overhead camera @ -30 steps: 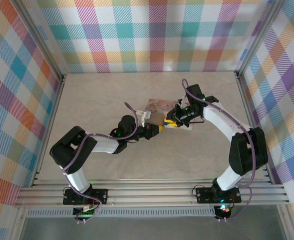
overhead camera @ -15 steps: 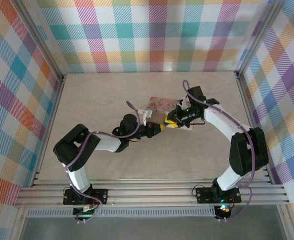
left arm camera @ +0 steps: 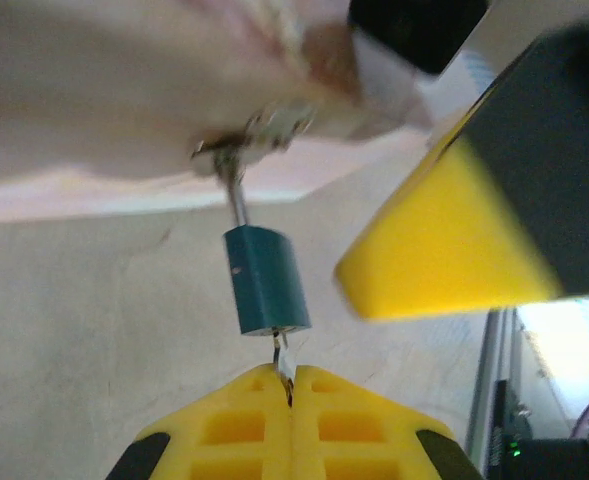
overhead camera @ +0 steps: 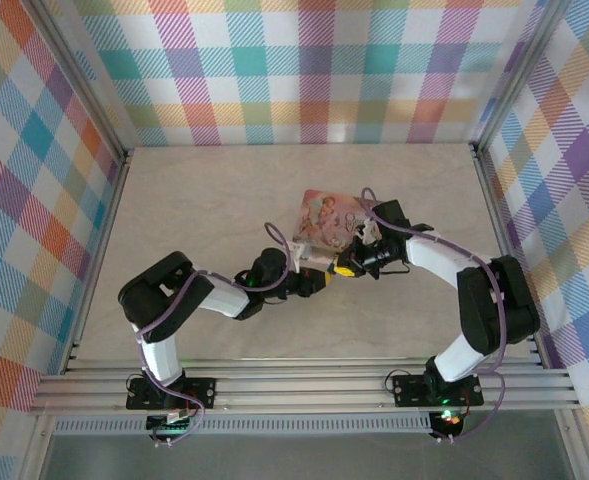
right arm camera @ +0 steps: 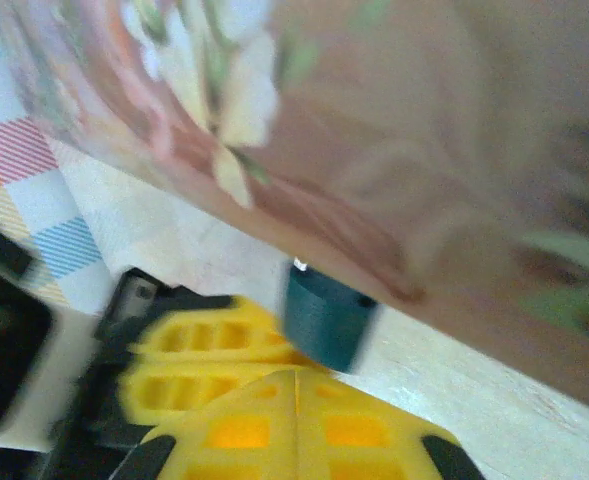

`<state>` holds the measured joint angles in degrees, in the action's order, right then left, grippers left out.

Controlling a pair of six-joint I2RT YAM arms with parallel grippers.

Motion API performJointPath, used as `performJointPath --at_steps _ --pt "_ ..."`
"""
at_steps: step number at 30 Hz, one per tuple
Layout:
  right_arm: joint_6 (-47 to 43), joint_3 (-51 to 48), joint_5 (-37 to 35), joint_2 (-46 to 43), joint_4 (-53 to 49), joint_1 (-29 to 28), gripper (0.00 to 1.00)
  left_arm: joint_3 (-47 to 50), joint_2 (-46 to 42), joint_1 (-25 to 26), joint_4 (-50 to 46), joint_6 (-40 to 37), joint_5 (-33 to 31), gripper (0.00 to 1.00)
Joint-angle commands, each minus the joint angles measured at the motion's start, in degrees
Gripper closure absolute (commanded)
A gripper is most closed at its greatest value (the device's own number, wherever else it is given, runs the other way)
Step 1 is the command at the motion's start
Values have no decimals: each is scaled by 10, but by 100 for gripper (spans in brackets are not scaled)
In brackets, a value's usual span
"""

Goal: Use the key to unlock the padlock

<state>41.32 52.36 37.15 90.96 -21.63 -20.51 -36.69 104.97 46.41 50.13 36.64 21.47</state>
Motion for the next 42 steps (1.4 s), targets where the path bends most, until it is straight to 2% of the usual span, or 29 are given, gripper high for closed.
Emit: performJointPath --at_steps 1,5,12,20,25,32,36,42 --pt "20 -28 13 13 3 -6 100 15 6 32 41 -12 -28 100" --pt "27 -43 1 5 13 -7 98 37 6 39 43 -8 -60 100" --pt "42 -37 -62 -50 -25 -7 64 38 -7 39 2 -22 -80 100" --pt "135 -99 -135 -144 22 -9 55 29 -7 40 -9 -18 -73 100" --pt "100 -114 -193 -174 3 -20 53 17 -14 39 -30 -20 -70 100" --pt "58 -116 -265 -175 11 -59 53 7 -39 39 -79 -35 -76 100" --pt "37 -100 -302 -148 32 -93 55 9 -58 39 -103 -43 -81 100" --pt "18 -55 -315 -72 46 -113 61 20 -84 39 -127 -53 -90 100"
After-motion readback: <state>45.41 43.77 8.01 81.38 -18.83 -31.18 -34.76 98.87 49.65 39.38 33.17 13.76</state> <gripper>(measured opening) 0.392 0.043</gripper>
